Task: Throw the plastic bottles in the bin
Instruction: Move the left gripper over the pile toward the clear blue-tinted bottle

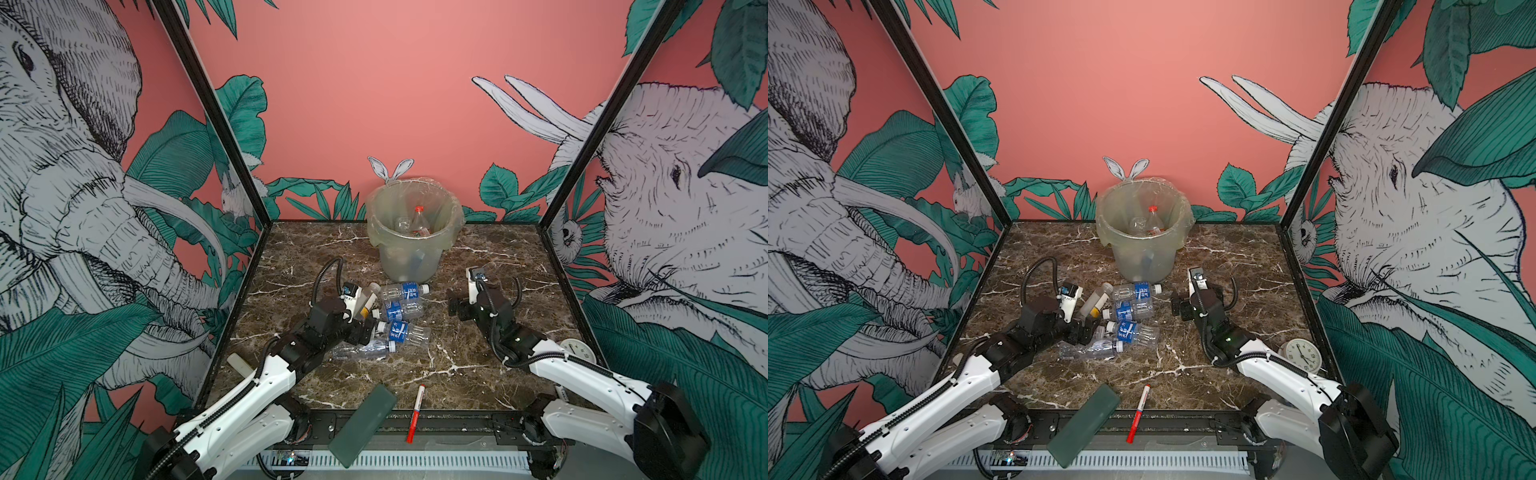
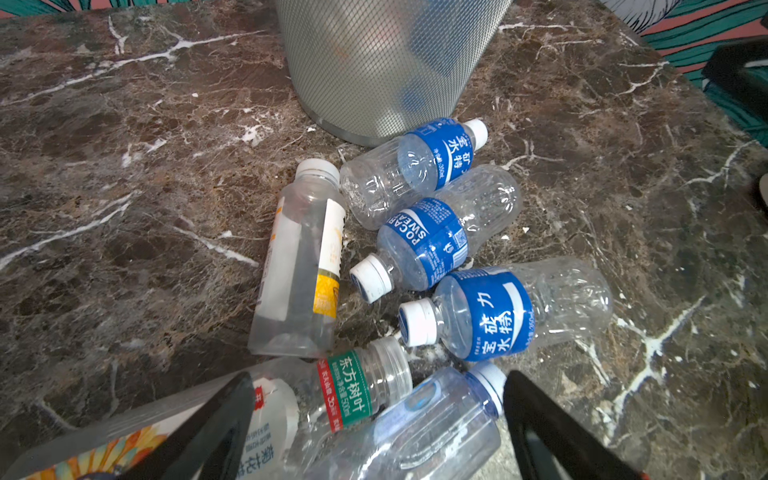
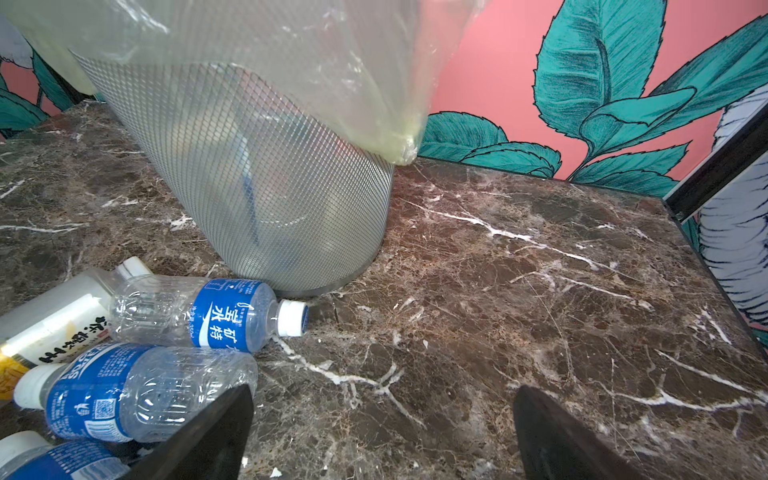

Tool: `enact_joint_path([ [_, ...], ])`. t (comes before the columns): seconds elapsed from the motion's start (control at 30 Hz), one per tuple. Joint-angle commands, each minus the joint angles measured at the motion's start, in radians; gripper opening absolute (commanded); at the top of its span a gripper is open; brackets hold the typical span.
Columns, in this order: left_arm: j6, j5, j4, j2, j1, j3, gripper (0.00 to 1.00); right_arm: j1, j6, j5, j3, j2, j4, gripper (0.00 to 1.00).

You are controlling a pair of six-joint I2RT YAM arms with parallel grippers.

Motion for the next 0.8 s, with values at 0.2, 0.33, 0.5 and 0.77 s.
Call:
enact_joint_path([
  [0.2, -0.027, 0.042, -0.201, -0.071, -0.012, 0.0, 0.94, -0.013, 0.042, -0.033, 0.052, 0.077, 0.004, 0.99],
  [0.33, -0.073, 0.055, -0.208, -0.076, -0.025, -0.02, 0.94, -0.018, 0.048, -0.036, 0.056, 0.082, -0.002, 0.99],
  [0.5, -0.134, 0.061, -0.228, -0.055, -0.03, -0.037, 0.95, -0.027, 0.06, -0.039, 0.06, 0.084, -0.016, 0.99],
  [0.77, -0.179, 0.054, -0.207, -0.025, -0.03, -0.074, 0.97, -0.035, 0.065, -0.06, 0.064, 0.088, -0.02, 0.99],
])
